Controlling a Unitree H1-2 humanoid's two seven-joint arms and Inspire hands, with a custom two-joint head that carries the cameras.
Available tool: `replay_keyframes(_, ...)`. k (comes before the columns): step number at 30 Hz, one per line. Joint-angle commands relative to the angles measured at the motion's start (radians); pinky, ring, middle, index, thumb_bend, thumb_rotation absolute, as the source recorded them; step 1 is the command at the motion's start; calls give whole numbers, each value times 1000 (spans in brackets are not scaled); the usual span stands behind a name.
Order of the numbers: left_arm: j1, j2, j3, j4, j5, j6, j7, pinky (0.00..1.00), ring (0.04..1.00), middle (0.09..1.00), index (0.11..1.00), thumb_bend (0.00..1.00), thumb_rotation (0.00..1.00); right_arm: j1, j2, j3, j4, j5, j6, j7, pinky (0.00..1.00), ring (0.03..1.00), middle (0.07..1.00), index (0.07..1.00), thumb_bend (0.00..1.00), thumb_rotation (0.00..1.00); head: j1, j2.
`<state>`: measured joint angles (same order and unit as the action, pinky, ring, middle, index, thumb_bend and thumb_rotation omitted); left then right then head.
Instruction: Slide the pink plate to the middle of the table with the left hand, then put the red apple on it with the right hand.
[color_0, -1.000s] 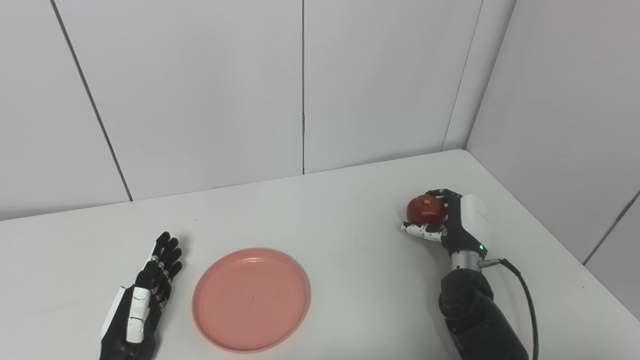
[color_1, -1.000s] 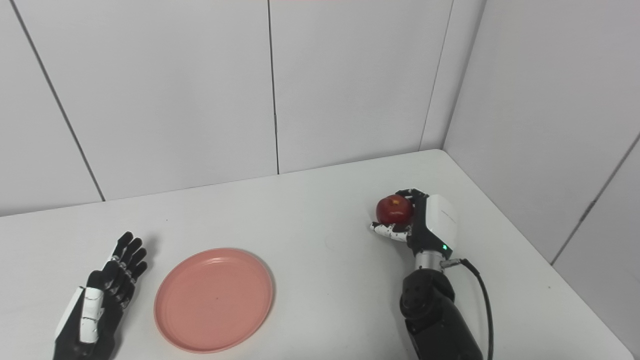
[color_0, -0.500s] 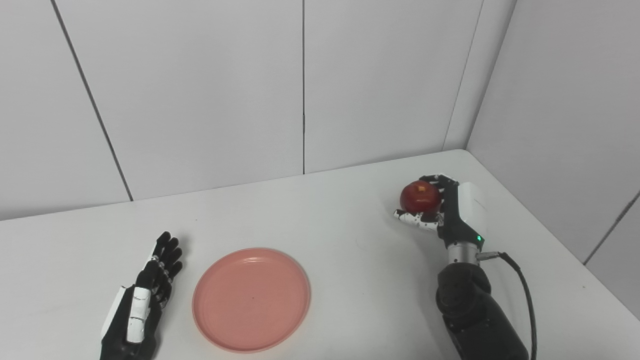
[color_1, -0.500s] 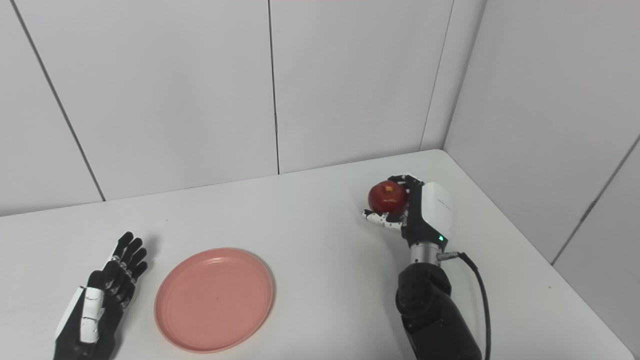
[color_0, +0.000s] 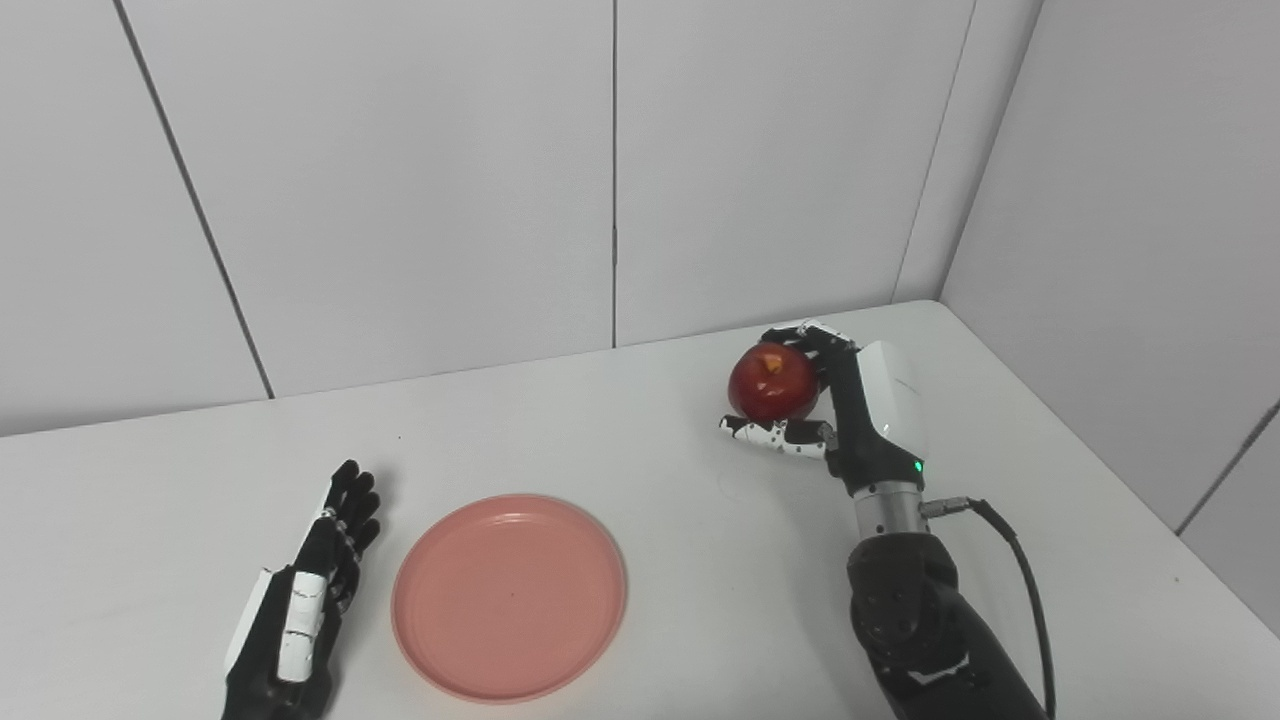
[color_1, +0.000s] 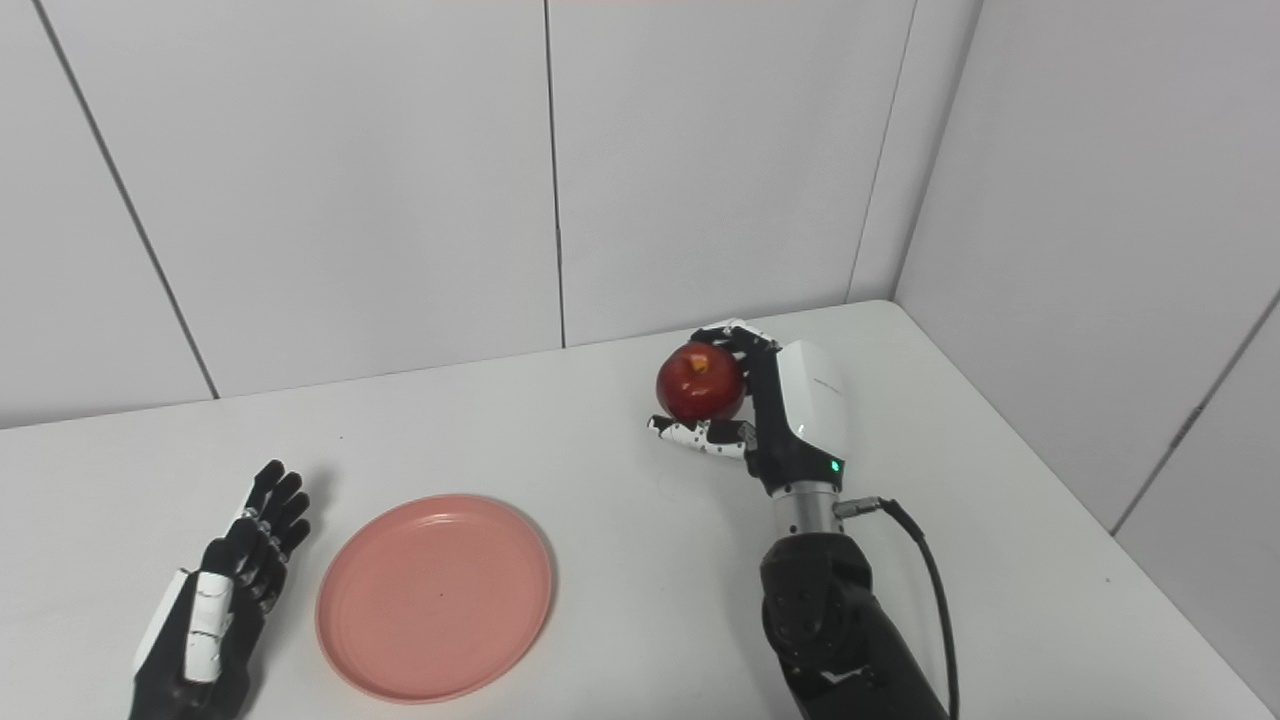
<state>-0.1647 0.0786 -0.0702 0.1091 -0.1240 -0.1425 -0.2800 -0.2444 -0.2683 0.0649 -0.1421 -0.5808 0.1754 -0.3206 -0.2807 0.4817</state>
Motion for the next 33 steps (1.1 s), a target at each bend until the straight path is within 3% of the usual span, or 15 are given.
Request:
replay_keyframes(1, 35, -31, -15, 23, 11, -33, 18, 1000, 1000, 1000, 1000, 836, 1000, -12, -6, 6, -56, -13, -66, 14, 429, 428, 503, 517, 514, 0, 30, -3)
replay_keyframes(8, 38, -54, -32, 32, 54, -61, 45, 1000, 1000, 1000, 1000, 833, 1000, 8, -6, 28, -66, -2, -131, 50, 427, 423, 487, 531, 514, 0, 101, -12)
replay_keyframes(17, 29, -73, -31, 50, 78, -81, 65, 1000, 1000, 1000, 1000, 824, 1000, 11, 15, 67, -79, 15, -205, 94, 407, 421, 492, 530, 514, 0, 132, -15)
replay_keyframes(33, 25, -83, -39, 56, 104, -96, 88, 1000, 1000, 1000, 1000, 823, 1000, -17, 121, 173, -34, 19, -234, 195, 409, 422, 490, 529, 514, 0, 157, -17)
